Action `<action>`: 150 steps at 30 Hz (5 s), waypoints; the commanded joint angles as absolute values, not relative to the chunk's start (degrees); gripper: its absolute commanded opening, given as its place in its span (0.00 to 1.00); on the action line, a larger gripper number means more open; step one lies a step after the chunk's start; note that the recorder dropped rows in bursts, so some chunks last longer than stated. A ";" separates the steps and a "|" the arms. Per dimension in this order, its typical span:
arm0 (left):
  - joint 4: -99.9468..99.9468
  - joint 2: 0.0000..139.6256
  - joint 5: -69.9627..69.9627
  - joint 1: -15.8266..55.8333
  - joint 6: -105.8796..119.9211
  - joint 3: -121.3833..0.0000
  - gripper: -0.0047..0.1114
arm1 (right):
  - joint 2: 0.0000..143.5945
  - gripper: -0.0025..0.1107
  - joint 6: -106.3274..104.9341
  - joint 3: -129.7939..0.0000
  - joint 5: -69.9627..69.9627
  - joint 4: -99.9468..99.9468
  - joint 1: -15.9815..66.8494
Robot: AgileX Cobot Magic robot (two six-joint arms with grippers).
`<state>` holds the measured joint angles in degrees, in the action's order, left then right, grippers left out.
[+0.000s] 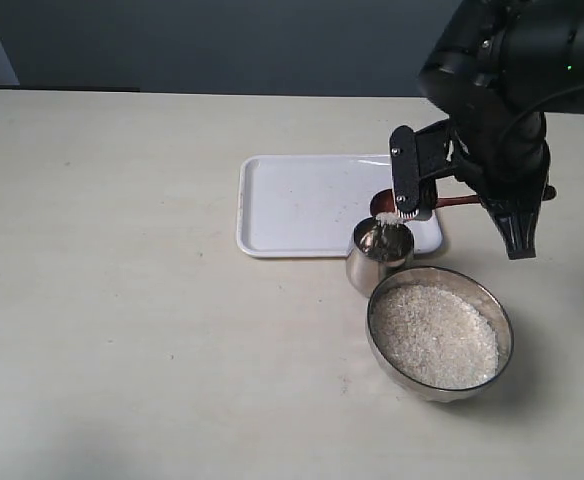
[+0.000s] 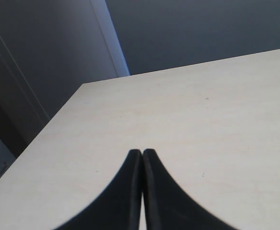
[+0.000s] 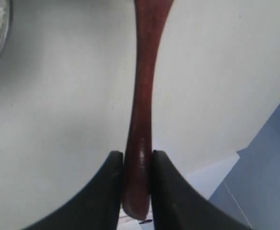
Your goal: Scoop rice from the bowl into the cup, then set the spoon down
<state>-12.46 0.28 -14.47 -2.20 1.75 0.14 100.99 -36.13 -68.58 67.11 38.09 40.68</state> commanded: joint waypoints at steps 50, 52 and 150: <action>-12.64 0.00 -13.78 -2.19 1.50 0.00 0.04 | 100.27 0.02 -4.83 -65.33 62.20 49.15 41.73; -12.64 0.00 -13.78 -2.19 1.50 0.00 0.04 | 100.27 0.02 -4.96 -67.96 57.10 42.25 39.43; -12.64 0.00 -13.78 -2.42 1.50 0.00 0.04 | 37.24 0.02 -4.25 -52.71 49.13 -4.15 27.40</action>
<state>-12.46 0.28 -14.47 -2.32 1.75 0.14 38.62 -4.42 -52.74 49.86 -2.36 29.34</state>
